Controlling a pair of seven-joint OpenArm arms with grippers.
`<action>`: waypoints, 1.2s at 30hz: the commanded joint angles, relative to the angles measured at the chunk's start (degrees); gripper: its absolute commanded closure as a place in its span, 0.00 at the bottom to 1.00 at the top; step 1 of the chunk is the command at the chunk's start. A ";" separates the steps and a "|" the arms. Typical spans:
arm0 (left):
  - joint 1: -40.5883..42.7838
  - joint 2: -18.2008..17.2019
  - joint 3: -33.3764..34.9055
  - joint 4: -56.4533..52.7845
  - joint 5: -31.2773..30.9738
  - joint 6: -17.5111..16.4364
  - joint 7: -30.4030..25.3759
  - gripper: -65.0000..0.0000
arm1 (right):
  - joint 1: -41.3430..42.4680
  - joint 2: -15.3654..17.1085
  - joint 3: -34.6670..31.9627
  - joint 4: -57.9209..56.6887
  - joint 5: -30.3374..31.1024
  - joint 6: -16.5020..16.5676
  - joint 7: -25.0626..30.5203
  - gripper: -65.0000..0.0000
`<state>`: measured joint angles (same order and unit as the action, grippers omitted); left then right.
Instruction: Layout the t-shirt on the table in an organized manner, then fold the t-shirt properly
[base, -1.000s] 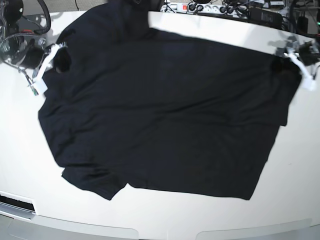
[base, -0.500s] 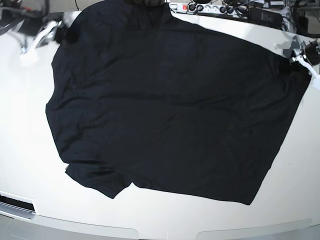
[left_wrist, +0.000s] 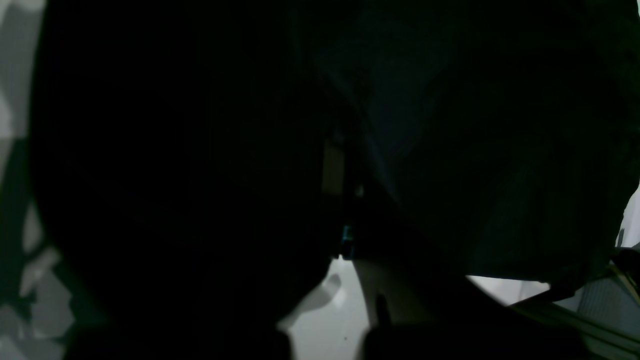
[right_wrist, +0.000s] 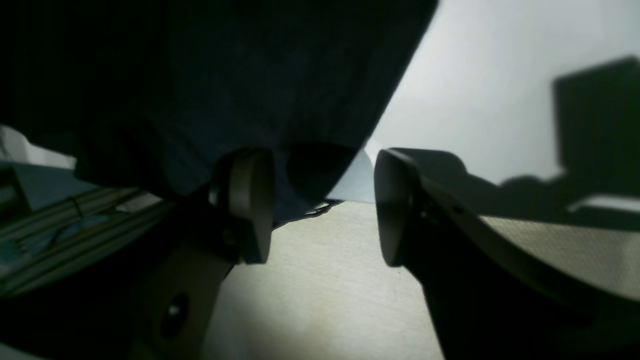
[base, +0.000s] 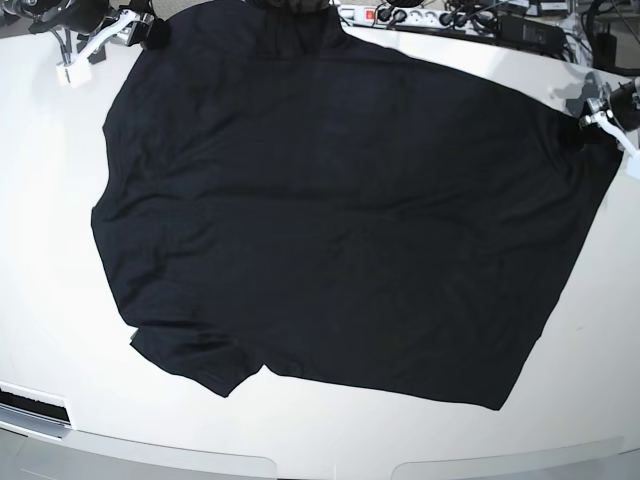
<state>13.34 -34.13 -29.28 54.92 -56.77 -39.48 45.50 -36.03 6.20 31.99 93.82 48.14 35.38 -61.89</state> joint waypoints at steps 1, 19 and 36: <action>-0.20 -1.40 -0.37 0.59 -1.51 -0.52 -0.42 1.00 | -0.33 0.50 0.33 -0.13 -0.98 -0.50 0.15 0.47; -0.20 -1.42 -0.37 0.59 -3.80 -0.52 0.04 1.00 | -0.35 0.48 0.26 -5.18 13.14 4.62 -9.42 0.47; -0.20 -1.40 -0.37 0.59 -4.26 -0.52 0.02 1.00 | -0.17 0.46 0.04 -5.18 21.09 4.62 -10.86 0.58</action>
<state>13.34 -34.13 -29.28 54.92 -59.44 -39.48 46.13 -35.86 6.17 31.97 88.05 67.99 39.88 -72.53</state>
